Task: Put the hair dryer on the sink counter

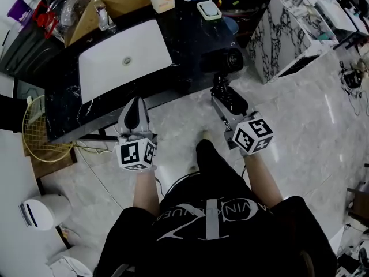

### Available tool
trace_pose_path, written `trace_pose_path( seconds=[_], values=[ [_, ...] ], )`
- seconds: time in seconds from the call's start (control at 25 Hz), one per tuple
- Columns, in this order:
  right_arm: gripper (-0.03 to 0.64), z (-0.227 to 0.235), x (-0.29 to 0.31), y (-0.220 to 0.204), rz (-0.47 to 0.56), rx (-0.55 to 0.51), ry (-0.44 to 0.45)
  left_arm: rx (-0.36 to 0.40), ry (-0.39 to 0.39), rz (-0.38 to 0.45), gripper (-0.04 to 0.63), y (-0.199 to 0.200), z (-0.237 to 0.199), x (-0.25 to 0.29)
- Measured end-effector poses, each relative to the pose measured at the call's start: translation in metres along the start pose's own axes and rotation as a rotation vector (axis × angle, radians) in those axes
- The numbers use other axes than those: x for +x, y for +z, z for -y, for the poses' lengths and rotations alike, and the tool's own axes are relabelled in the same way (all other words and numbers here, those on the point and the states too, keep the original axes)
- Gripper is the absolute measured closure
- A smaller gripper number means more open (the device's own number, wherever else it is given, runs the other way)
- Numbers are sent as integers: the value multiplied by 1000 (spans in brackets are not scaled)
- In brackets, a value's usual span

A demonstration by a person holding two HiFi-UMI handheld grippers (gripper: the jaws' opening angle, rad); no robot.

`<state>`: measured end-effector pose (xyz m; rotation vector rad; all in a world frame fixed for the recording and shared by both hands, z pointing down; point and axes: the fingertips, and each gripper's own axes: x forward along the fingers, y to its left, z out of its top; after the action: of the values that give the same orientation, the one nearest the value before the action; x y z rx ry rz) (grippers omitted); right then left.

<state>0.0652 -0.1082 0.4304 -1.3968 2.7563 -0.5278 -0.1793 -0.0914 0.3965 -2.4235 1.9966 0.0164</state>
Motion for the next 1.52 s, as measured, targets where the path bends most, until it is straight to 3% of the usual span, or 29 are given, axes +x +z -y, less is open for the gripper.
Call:
trace_pose_path(
  seconds=[0.32,0.76,1.16,1.52],
  values=[
    [356,27,79,19,-147,-54,46,14,62,13,595,14,-16,74],
    [356,52,145,23,-330,9,150,22,138,-16,595,19,-24,134],
    [354,69,196,16,-419,172,122,23,121,-64,595,10,-34,168],
    [354,78,252,19,-427,359,61,24,106,-109,595,5,-74,228]
  ],
)
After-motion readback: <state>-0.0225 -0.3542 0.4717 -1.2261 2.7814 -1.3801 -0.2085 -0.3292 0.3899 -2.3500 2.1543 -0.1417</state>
